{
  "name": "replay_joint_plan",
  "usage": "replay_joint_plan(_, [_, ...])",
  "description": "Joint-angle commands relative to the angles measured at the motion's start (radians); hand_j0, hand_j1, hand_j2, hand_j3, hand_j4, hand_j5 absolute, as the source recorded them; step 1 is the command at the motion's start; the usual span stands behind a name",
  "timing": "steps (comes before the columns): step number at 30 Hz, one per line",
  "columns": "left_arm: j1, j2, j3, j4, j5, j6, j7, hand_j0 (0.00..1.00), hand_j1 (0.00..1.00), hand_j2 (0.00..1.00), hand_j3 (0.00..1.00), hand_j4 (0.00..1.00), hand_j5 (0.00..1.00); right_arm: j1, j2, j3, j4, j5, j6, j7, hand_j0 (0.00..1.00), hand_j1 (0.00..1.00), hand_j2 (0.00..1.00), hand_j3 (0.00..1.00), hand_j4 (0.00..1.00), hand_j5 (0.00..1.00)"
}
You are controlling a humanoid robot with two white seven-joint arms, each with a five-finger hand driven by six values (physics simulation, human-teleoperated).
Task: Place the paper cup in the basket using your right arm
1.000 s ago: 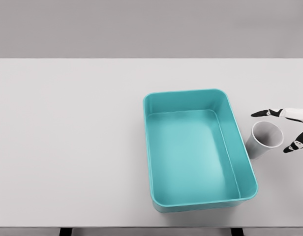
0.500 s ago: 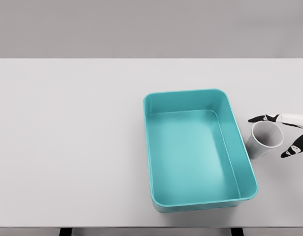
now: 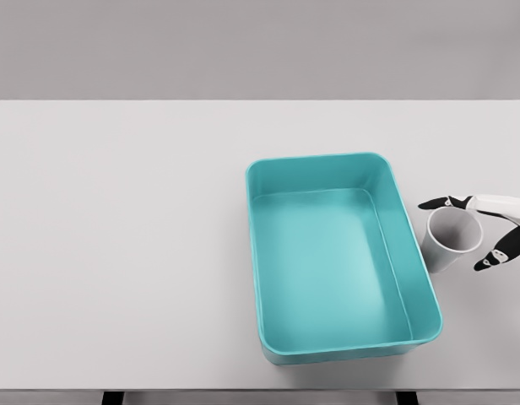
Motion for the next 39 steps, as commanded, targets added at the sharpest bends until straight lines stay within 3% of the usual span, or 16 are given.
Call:
replay_joint_plan(1, [0.0, 0.0, 0.0, 0.001, 0.0, 0.0, 0.0, 1.0, 1.0, 1.0, 1.0, 1.0, 1.0, 0.0, 0.0, 0.003, 0.0, 0.007, -0.005, 0.003, 1.0, 1.0, 1.0, 1.0, 1.0, 1.0])
replay_joint_plan(28, [0.0, 0.0, 0.0, -0.001, 0.0, 0.0, 0.0, 1.0, 1.0, 1.0, 1.0, 1.0, 1.0, 0.0, 0.053, -0.01, 0.056, -0.002, -0.005, 0.003, 1.0, 1.0, 1.0, 1.0, 1.0, 1.0])
replay_joint_plan(34, [0.0, 0.0, 0.0, 0.001, 0.0, 0.0, 0.0, 1.0, 1.0, 1.0, 1.0, 1.0, 1.0, 0.0, 0.052, -0.01, 0.054, -0.002, -0.005, 0.003, 0.82, 0.82, 0.82, 0.82, 0.82, 0.82])
replay_joint_plan(39, [0.0, 0.0, 0.0, 0.001, 0.0, 0.0, 0.0, 1.0, 1.0, 1.0, 1.0, 1.0, 1.0, 0.0, 0.05, -0.01, 0.051, 0.0, -0.005, 0.003, 0.83, 0.83, 0.83, 0.83, 0.83, 0.83])
